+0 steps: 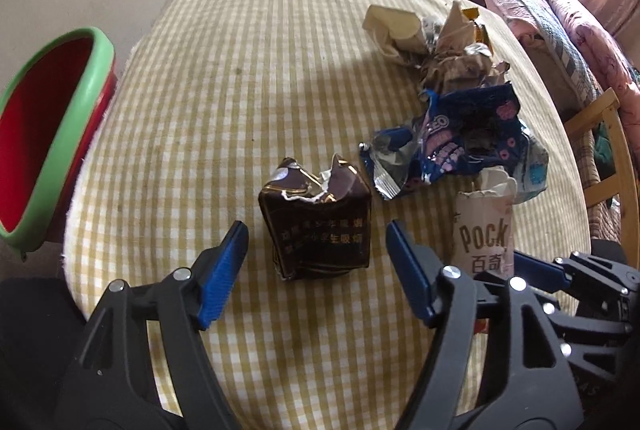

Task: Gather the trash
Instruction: 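Grasp the brown chocolate box with the left tool while the right tool grasps the white Pocky box, then carry the chocolate box over the bucket with the left tool while the right tool carries the Pocky box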

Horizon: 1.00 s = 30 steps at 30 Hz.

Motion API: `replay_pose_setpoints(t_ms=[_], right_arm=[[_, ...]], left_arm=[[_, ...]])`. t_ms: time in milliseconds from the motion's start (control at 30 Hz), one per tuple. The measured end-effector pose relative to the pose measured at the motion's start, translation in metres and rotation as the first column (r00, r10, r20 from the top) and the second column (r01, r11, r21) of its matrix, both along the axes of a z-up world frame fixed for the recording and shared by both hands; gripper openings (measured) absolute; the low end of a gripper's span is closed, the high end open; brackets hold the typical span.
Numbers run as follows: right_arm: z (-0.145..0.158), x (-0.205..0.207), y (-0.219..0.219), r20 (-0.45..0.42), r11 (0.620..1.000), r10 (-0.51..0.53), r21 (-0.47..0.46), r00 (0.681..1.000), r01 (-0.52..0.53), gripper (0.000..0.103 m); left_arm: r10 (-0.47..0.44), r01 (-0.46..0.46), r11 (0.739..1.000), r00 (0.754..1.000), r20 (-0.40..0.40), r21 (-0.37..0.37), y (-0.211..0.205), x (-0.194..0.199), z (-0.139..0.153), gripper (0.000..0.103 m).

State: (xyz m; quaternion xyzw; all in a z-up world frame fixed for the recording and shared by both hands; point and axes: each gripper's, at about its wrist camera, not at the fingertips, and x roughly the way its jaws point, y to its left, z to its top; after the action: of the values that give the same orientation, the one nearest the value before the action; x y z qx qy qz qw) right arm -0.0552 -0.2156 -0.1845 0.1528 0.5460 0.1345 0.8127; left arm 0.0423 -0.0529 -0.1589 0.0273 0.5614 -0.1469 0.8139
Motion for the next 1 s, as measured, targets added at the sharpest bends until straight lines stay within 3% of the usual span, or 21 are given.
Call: replay_pose_setpoints(t_ms=[100,133,167,333,500,800,1000], right_arm=[[-0.003,0.003,0.004,-0.007,1.000,-0.010,-0.004,1.000,0.010,0.041],[-0.004,0.004,0.005,-0.011,1.000,-0.013,-0.006,1.000,0.013,0.042],[-0.006,0.004,0.004,-0.014,1.000,-0.018,-0.005,1.000,0.018,0.045],[-0.009,0.003,0.002,-0.016,0.999,-0.036,0.004,0.999,0.036,0.048],[-0.006,0.004,0.011,0.007,1.000,-0.005,0.007,1.000,0.005,0.031],[0.025,0.002,0.033,0.130,0.999,0.045,-0.016,0.990,-0.044,0.029],[0.035,0.002,0.030,0.155,1.000,0.029,-0.012,0.987,-0.028,0.030]], left_arm=[[0.002,-0.002,1.000,1.000,-0.011,0.002,0.001,0.003,-0.004,0.056],[0.005,-0.005,1.000,1.000,-0.010,0.001,0.003,0.003,-0.004,0.048],[0.009,-0.009,1.000,1.000,-0.010,-0.008,0.005,0.003,-0.003,0.047],[0.028,-0.028,0.999,1.000,-0.001,-0.022,0.011,0.001,-0.002,0.046],[0.047,-0.046,0.999,0.998,0.032,-0.017,0.016,-0.005,0.006,0.046],[0.107,-0.106,0.994,0.986,0.124,-0.012,0.034,-0.013,0.031,0.046],[0.118,-0.124,0.992,0.973,0.198,0.019,0.040,-0.018,0.048,0.046]])
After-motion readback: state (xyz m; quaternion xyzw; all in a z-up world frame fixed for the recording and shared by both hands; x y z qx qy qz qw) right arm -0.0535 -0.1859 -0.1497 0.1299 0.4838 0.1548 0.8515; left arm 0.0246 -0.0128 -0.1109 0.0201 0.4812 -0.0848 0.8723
